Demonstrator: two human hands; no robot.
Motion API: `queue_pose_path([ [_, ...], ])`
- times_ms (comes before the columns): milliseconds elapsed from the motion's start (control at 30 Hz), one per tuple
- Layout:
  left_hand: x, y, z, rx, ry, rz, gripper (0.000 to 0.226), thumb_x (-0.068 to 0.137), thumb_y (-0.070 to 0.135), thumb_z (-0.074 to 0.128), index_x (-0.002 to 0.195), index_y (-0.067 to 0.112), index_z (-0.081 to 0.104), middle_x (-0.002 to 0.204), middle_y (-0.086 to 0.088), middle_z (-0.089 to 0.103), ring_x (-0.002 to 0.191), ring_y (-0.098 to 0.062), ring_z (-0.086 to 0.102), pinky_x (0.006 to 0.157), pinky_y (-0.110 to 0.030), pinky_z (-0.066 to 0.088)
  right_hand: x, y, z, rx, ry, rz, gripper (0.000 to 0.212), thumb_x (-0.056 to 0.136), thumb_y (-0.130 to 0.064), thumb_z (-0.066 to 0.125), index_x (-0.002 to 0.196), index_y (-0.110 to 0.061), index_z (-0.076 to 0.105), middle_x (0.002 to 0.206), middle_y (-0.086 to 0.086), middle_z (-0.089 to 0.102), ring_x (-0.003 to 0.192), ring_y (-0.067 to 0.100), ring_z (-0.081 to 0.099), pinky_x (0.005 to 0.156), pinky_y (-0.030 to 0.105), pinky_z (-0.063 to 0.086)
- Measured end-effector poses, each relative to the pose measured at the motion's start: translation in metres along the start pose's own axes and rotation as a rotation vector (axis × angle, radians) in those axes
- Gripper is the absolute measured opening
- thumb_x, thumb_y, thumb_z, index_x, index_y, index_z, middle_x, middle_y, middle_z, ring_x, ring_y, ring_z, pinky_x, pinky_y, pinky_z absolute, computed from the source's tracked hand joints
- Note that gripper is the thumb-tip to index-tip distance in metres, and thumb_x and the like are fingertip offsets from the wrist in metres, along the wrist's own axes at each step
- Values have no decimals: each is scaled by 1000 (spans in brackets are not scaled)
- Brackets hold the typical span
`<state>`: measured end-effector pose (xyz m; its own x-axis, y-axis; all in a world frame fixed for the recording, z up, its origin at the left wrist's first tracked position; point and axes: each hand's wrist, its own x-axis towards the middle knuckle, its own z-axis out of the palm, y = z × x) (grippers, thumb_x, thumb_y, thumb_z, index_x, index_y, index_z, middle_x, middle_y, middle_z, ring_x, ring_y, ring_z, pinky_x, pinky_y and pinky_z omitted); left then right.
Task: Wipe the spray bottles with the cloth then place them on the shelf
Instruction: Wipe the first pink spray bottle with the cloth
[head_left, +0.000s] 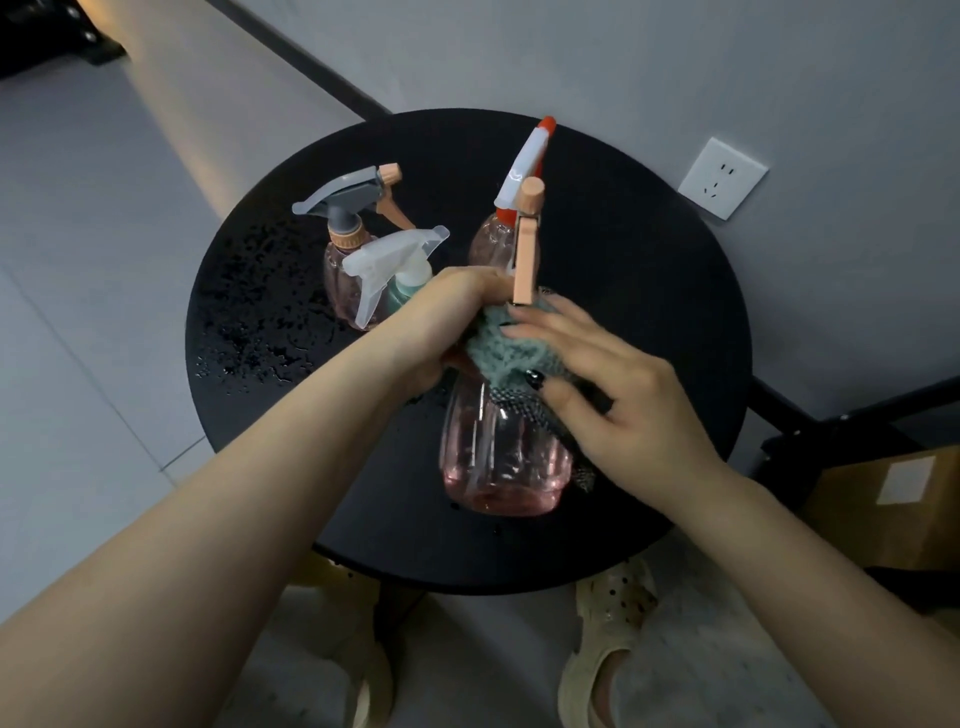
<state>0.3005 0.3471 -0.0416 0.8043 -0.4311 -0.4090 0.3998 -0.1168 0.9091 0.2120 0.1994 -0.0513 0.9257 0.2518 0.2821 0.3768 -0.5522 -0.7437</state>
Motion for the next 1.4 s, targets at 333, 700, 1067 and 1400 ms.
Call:
queue_pose_path([
  [333, 0, 4, -9, 2, 76, 3, 23, 92, 14, 44, 75, 15, 61, 55, 7, 61, 41, -3, 52, 41, -11, 36, -10, -11, 13, -447, -226, -481, 34, 86, -15, 58, 120, -12, 64, 131, 3, 58, 136, 28, 37, 115, 45, 26],
  [700, 2, 6, -5, -52, 36, 7, 17, 93, 10, 41, 92, 7, 58, 87, -14, 58, 77, -24, 57, 74, -31, 45, 1, -2, 3, -87, -94, -171, 40, 88, -16, 54, 128, -17, 54, 138, -8, 47, 140, 18, 30, 116, 36, 25],
  [1067, -4, 9, -9, -149, 122, -30, 30, 94, 17, 43, 69, 12, 58, 59, -1, 61, 53, -14, 57, 60, -23, 45, -9, -2, 11, -157, -55, -277, 43, 88, -12, 56, 131, -13, 49, 139, -3, 45, 140, 26, 30, 114, 42, 30],
  [1400, -5, 11, -7, -115, 74, -28, 30, 94, 18, 44, 67, 15, 56, 55, 2, 61, 48, -11, 56, 55, -19, 43, -9, 3, 10, -233, -96, -339, 43, 88, -10, 57, 130, -15, 52, 140, -4, 44, 140, 23, 32, 114, 42, 30],
])
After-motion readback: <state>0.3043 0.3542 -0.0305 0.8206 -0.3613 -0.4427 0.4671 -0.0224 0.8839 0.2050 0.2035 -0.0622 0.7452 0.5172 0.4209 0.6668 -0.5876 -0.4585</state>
